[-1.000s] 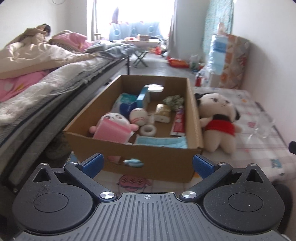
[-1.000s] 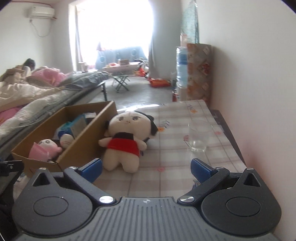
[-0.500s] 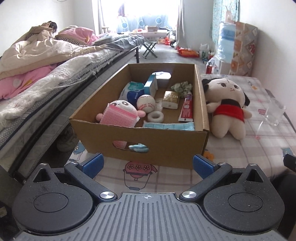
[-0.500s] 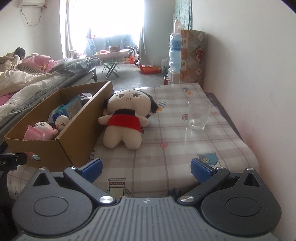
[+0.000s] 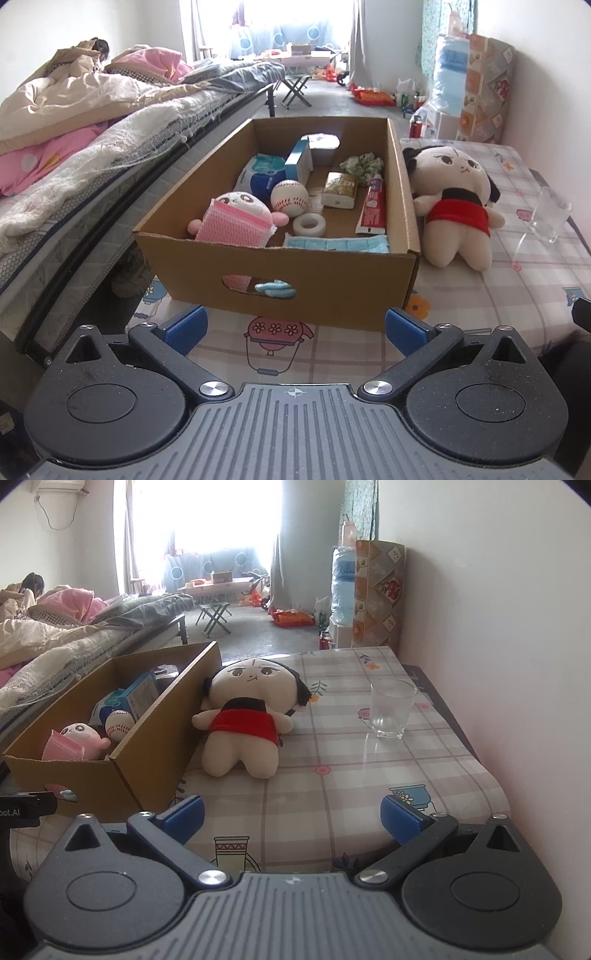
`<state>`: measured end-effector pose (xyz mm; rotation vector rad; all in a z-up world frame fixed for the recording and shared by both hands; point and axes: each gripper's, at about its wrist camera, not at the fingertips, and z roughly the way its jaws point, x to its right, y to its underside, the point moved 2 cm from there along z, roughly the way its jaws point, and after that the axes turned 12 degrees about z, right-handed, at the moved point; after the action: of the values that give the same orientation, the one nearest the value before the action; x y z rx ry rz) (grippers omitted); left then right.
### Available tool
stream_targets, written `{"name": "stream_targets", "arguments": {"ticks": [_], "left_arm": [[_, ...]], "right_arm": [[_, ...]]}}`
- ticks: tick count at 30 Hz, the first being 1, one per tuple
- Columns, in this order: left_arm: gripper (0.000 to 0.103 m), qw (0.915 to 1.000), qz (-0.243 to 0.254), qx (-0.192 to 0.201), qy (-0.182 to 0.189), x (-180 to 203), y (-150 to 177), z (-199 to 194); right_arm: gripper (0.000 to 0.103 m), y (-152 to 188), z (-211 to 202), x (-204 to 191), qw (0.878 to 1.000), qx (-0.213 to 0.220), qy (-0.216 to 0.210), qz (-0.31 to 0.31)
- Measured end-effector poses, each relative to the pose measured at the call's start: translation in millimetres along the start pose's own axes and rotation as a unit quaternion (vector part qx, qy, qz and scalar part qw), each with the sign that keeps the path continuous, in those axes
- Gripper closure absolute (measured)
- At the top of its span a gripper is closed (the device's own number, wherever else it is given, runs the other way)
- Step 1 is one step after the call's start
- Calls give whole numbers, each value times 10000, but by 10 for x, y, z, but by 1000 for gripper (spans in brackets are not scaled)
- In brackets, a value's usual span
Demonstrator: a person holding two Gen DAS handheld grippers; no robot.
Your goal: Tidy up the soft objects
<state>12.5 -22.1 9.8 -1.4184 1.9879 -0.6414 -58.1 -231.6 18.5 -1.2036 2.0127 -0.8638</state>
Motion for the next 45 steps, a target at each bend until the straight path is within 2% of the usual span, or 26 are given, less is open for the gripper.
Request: {"name": "stream_targets", "arguments": {"ticks": [15, 45], "left_arm": [[0, 9997, -82, -237, 38, -86, 65, 88], [0, 9995, 22, -300, 52, -65, 82, 110]], "right_arm": [[0, -28, 72, -130, 9998, -193, -41, -89], [0, -22, 119, -138, 9995, -327, -34, -21]]}}
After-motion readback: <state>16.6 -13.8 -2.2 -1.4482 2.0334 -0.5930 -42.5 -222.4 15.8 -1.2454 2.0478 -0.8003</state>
